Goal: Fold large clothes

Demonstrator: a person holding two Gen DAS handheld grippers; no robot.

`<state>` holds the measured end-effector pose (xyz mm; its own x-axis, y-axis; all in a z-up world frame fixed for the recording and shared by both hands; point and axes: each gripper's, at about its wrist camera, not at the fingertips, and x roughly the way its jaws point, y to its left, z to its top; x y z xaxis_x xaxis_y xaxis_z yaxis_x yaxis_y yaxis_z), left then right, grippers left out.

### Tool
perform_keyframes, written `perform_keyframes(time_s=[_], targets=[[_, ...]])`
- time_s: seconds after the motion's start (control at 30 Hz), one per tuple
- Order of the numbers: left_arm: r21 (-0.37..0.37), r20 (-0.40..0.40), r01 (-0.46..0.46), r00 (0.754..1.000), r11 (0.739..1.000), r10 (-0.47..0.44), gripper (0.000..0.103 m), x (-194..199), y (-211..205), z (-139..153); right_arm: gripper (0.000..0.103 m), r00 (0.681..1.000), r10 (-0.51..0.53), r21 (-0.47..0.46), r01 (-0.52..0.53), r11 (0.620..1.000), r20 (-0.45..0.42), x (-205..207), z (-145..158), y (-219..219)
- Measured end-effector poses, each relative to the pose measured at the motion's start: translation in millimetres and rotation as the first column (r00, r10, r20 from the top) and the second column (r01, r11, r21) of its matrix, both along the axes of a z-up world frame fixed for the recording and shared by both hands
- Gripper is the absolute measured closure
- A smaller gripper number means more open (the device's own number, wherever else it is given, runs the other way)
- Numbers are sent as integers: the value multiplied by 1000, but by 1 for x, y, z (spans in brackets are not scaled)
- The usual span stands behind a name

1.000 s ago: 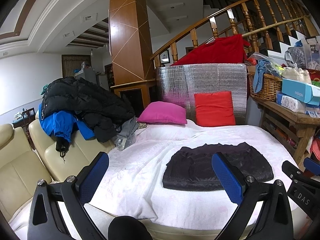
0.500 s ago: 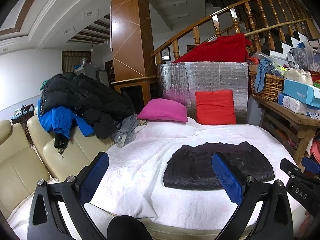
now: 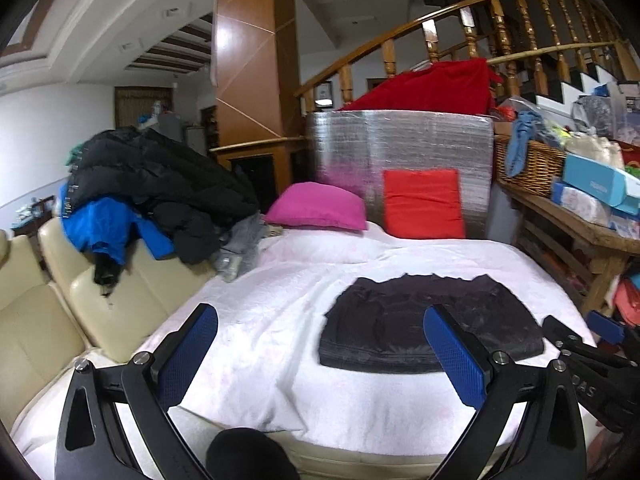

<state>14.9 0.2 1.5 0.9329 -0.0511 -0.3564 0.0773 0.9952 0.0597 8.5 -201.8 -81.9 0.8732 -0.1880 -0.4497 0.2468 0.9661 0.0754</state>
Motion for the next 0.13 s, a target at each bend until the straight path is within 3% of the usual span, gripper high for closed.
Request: perform_keyframes(time_s=[0.13], targets=[[-36, -46, 11, 999, 999, -13, 1, 40, 13, 2, 29, 1000, -17, -15, 16, 1000, -19, 17, -3, -17]])
